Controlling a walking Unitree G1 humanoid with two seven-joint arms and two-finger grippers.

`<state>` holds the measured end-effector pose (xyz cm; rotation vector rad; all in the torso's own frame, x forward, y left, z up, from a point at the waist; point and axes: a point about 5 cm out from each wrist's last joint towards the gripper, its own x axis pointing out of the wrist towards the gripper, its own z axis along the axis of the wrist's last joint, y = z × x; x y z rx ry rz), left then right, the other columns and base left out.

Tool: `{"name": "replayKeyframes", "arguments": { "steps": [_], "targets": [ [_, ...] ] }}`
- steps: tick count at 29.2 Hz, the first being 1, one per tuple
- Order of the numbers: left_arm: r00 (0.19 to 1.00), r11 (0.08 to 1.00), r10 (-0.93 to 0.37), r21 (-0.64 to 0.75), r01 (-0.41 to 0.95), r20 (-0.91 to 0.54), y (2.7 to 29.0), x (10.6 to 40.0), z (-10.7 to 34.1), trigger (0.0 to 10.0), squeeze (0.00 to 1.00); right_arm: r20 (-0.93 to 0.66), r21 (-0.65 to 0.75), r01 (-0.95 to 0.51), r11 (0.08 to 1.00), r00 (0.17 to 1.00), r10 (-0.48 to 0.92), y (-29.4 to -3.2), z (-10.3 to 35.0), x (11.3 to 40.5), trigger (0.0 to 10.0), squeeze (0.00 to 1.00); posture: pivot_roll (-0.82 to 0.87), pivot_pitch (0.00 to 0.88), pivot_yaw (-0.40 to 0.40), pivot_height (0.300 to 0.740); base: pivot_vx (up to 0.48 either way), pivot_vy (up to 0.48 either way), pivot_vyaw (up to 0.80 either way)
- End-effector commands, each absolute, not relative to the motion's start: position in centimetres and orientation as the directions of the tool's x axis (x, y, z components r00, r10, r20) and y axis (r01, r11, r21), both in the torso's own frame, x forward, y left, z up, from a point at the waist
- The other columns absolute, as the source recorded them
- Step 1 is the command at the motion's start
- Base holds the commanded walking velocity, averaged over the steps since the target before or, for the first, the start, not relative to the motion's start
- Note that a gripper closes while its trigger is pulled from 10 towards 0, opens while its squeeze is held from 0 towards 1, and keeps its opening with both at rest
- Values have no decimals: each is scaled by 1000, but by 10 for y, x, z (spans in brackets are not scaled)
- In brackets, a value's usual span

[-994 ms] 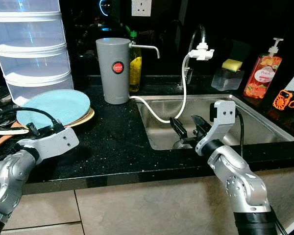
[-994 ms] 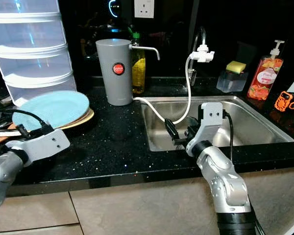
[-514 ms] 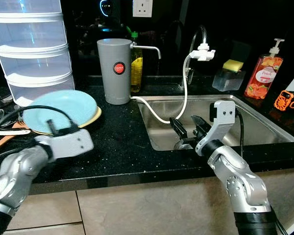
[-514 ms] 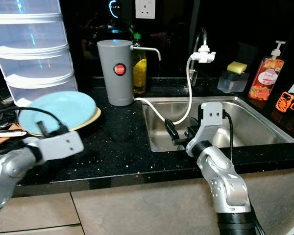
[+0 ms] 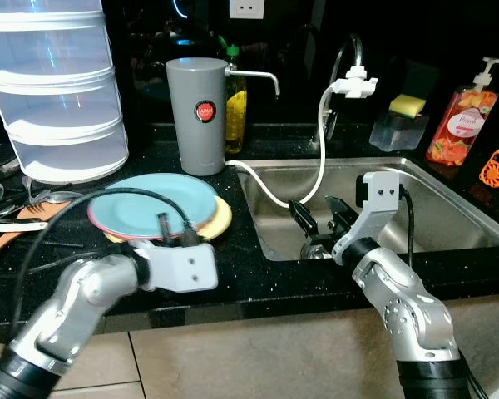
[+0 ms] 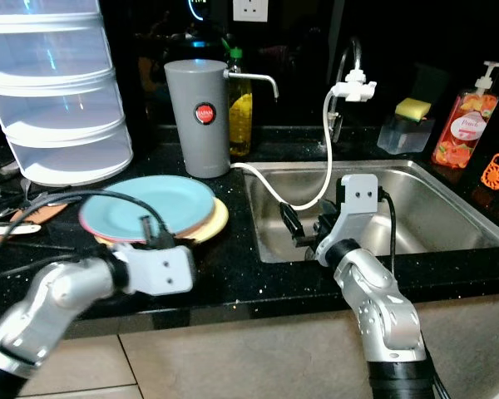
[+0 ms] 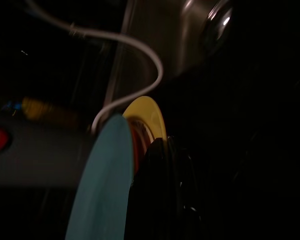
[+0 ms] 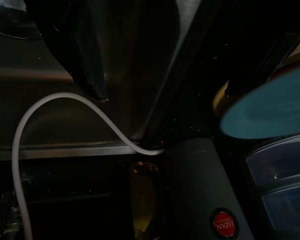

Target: Kitchen organization

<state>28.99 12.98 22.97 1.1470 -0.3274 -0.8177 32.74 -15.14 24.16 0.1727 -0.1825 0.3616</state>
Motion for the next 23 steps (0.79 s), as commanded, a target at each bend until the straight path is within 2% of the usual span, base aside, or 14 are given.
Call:
{"name": "replayKeyframes", "arguments": {
  "steps": [1, 3, 4, 7, 10, 11, 13, 19, 20, 21, 23],
  "targets": [
    [584, 111, -775, 857, 503, -242, 110, 283, 205, 10000, 0, 202, 138, -364, 921, 921, 334, -150, 239, 327, 10000, 0, 101, 91, -44, 740, 0, 0, 0],
    [579, 117, -782, 859, 499, -230, 104, 284, 207, 10000, 0, 204, 139, -365, 920, 920, 334, -149, 240, 327, 10000, 0, 96, 88, -40, 740, 0, 0, 0],
    [606, 102, -749, 857, 505, -268, 109, 287, 204, 10000, 0, 206, 139, -362, 922, 921, 331, -150, 240, 327, 10000, 0, 96, 88, -40, 740, 0, 0, 0],
    [603, 100, -741, 840, 533, -294, 113, 285, 202, 10000, 0, 207, 139, -360, 923, 922, 328, -150, 240, 326, 10000, 0, 93, 85, -35, 740, 0, 0, 0],
    [606, 153, -735, 796, 586, -305, 117, 276, 196, 10000, 0, 206, 139, -352, 925, 924, 321, -152, 239, 326, 10000, 0, 93, 83, -32, 740, 0, 0, 0],
    [611, 170, -733, 789, 590, -299, 118, 275, 194, 10000, 1000, 207, 139, -353, 925, 924, 321, -152, 239, 326, 10000, 0, 95, 81, -35, 740, 0, 0, 0],
    [627, 215, -727, 775, 594, -279, 121, 275, 192, 10000, 1000, 208, 139, -356, 924, 923, 324, -152, 240, 327, 10000, 0, 98, 80, -38, 740, 0, 0, 0],
    [599, 284, -776, 737, 613, -200, 113, 271, 199, 10000, 1000, 209, 138, -364, 921, 920, 332, -150, 240, 329, 10000, 0, 110, 77, -50, 740, 0, 0, 0],
    [585, 330, -800, 719, 612, -131, 107, 269, 210, 10000, 1000, 211, 137, -369, 919, 918, 337, -149, 241, 330, 10000, 0, 111, 76, -54, 740, 0, 0, 0],
    [560, 341, -823, 708, 619, -94, 103, 266, 217, 10000, 118, 213, 137, -373, 918, 916, 341, -148, 242, 330, 10000, 0, 113, 75, -57, 740, 0, 0, 0],
    [544, 345, -836, 701, 624, -73, 101, 263, 223, 10000, 118, 214, 136, -376, 917, 915, 343, -148, 242, 331, 10000, 0, 113, 75, -57, 740, 0, 0, 0]
  ]
}}
